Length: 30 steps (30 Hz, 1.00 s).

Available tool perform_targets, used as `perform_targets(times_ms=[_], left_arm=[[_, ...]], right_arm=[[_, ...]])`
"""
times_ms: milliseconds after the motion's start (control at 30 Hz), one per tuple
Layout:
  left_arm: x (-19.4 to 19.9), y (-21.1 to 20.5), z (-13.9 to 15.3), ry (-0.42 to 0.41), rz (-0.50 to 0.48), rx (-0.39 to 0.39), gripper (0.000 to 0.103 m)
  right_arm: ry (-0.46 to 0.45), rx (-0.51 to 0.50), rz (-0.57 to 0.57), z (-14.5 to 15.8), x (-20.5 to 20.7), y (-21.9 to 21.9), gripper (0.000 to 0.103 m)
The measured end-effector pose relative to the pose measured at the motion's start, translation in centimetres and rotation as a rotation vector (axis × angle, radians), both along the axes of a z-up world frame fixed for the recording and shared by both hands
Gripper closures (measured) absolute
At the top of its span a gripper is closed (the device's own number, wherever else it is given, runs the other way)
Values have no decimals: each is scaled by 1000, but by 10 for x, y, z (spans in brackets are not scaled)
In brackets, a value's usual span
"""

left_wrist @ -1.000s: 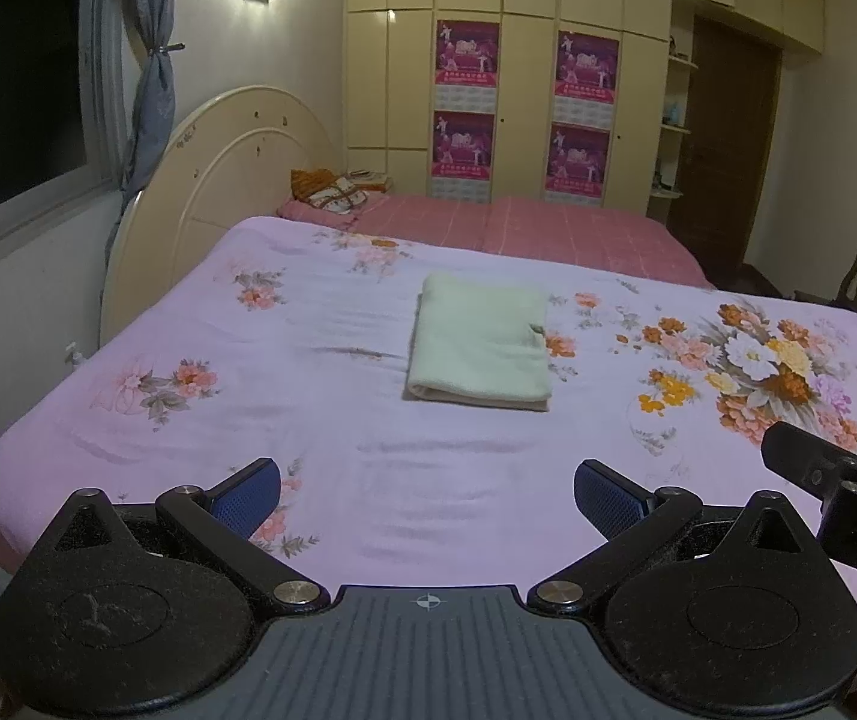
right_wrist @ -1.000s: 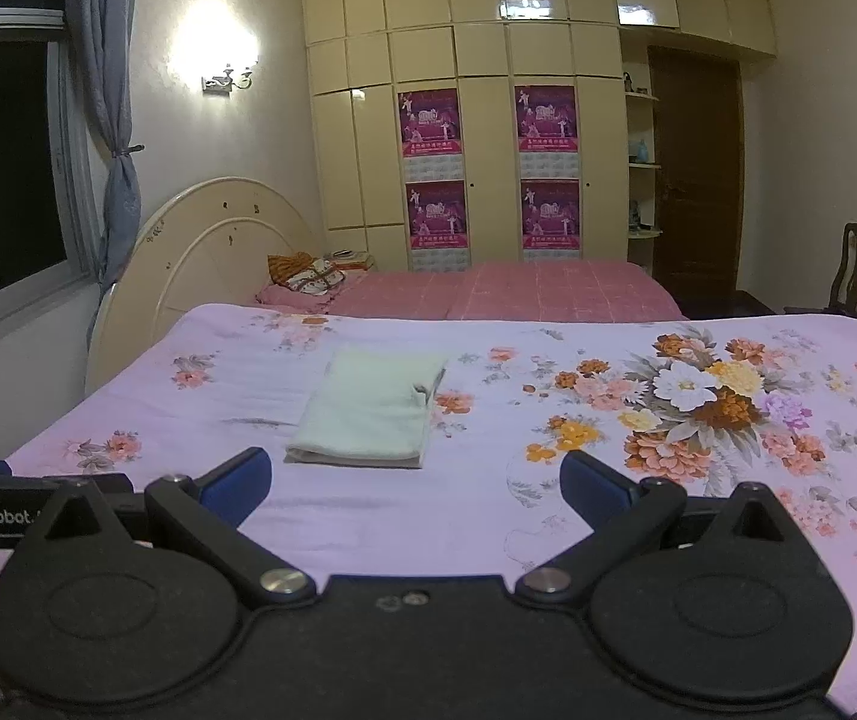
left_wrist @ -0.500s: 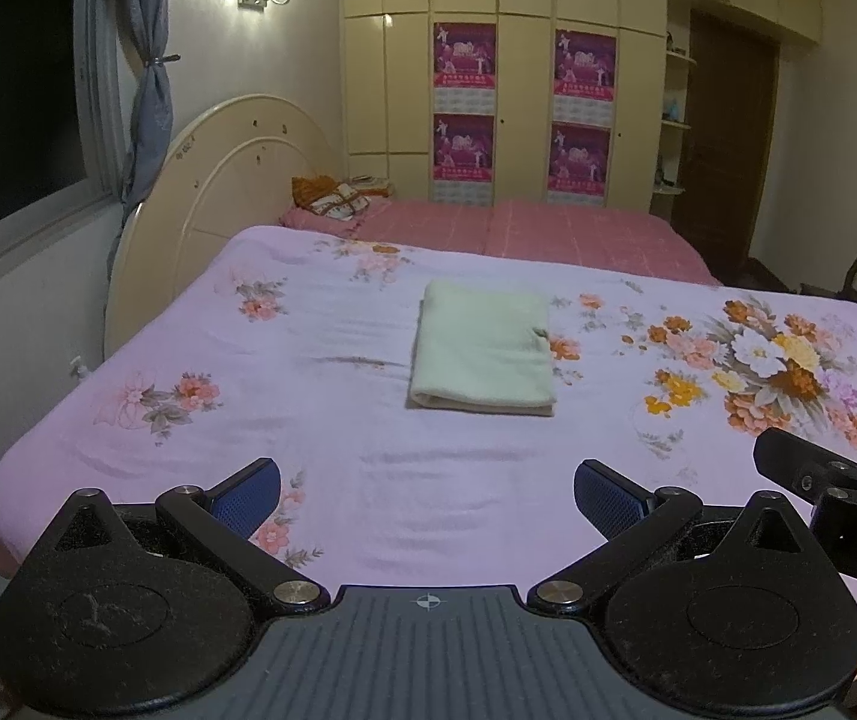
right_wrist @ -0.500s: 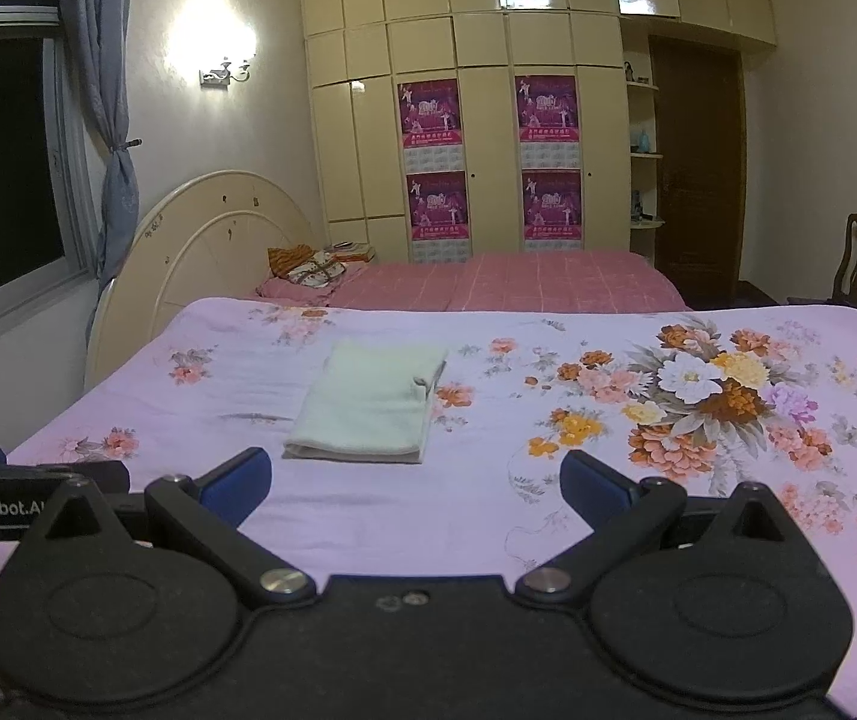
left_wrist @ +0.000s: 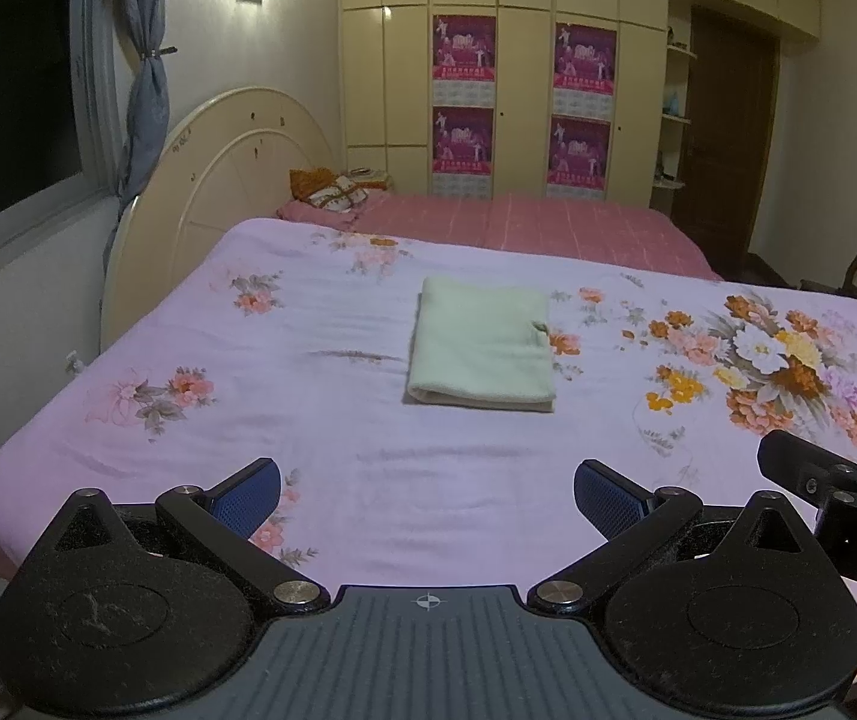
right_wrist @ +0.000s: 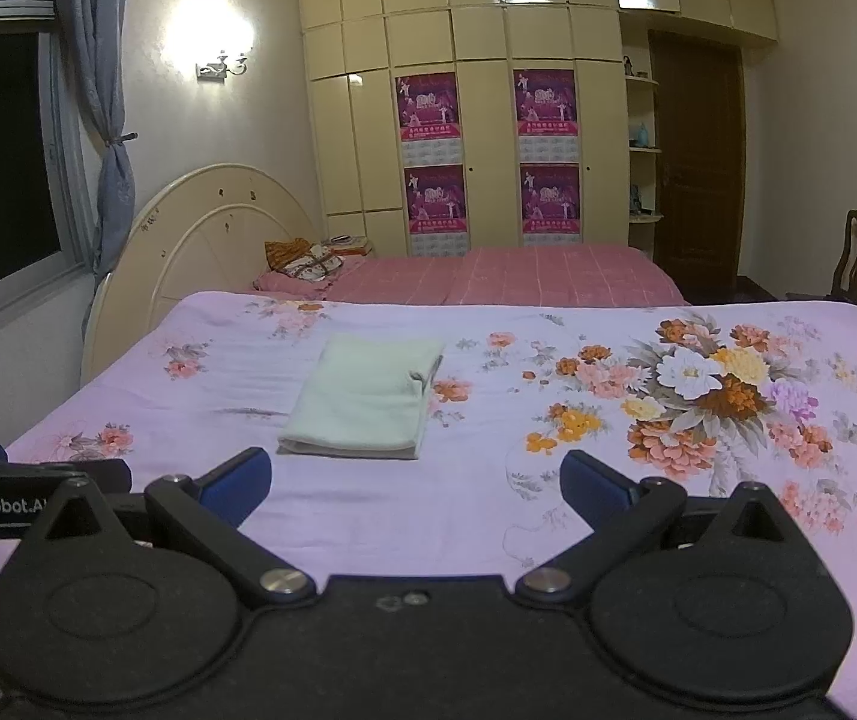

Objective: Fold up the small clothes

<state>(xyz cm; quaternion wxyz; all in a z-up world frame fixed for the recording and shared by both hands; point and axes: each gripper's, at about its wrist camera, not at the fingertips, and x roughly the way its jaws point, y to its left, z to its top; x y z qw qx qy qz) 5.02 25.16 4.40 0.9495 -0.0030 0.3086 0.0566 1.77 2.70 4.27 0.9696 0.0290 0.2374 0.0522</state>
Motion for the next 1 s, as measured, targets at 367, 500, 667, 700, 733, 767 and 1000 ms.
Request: perform_targets(times_ms=[367, 500, 667, 700, 733, 767, 1000], left_arm=[[6, -2, -4, 10, 0, 1, 0], [8, -2, -5, 11, 1, 2, 0], [11, -2, -8, 21, 2, -1, 0], [11, -2, -9, 23, 1, -2, 0], [13, -2, -9, 23, 0, -2, 0], [13, -3, -10, 23, 0, -1, 0], [19, -3, -12, 37, -9, -7, 0]], right_arm=[[8, -1, 2, -2, 4, -2, 1], [11, 0, 2, -3, 5, -3, 1], [17, 0, 4, -5, 7, -1, 1], [19, 0, 6, -6, 8, -1, 1], [22, 0, 8, -7, 9, -1, 1], [24, -1, 9, -8, 10, -1, 1], [33, -3, 15, -11, 16, 0, 1]])
